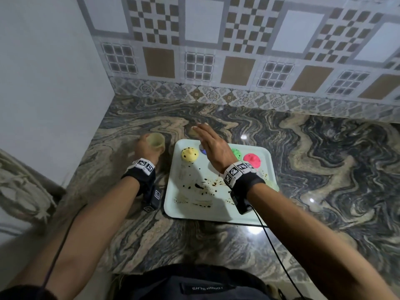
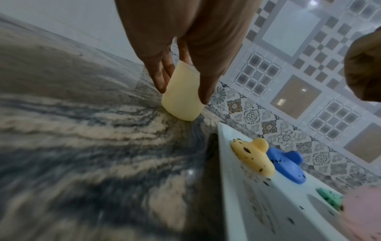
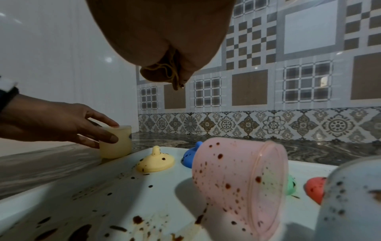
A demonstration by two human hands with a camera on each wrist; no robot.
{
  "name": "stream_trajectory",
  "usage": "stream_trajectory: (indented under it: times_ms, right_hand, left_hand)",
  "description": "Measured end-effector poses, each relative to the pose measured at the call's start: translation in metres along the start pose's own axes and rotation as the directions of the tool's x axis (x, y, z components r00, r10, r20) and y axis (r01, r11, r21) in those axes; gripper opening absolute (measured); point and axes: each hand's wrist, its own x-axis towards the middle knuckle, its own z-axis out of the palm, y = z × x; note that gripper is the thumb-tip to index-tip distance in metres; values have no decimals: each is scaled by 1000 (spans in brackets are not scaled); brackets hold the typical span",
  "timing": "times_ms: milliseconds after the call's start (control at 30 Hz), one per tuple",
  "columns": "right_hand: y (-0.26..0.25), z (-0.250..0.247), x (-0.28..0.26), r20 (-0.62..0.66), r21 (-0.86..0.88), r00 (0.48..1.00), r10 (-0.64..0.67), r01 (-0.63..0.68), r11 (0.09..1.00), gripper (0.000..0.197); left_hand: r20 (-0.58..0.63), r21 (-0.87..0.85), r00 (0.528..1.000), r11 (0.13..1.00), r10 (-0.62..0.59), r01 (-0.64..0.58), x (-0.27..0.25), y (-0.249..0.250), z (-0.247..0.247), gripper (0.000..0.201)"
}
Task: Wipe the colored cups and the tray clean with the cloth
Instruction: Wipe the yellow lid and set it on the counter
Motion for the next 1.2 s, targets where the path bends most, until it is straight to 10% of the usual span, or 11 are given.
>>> stream_trajectory:
  times_ms: [200,300,467,567,833,1200]
  right_hand:
    - [9,3,3,21,-24,999,41,-41,999,42]
    - [11,-1,2,33,-21,997,65,-64,998,43]
    - [17,-13,-9,5,-7,999,45,-44,999,41]
    - [24,-18,-23,5,-3,1000,30,-30,1000,41]
    - [49,-36,-63,-7,29,1000,19,-19,999,39]
    - [63,-38,-66,30,49,999,-19,17,999,38]
  left_hand:
    - [-38,242,990,962,139,-125,9,8,2,79]
    - [-97,329,911,877,400,-350,-3,18,2,48]
    - [303,192,773,759,557,-622,-27,32,25,12]
    - [440,294,816,799,374,-525,-41,36,43,31]
    - [263,410,907,813,329,-414,-53,34,72,45]
    - [121,269,970,933,212,-238,-46,41,68,17]
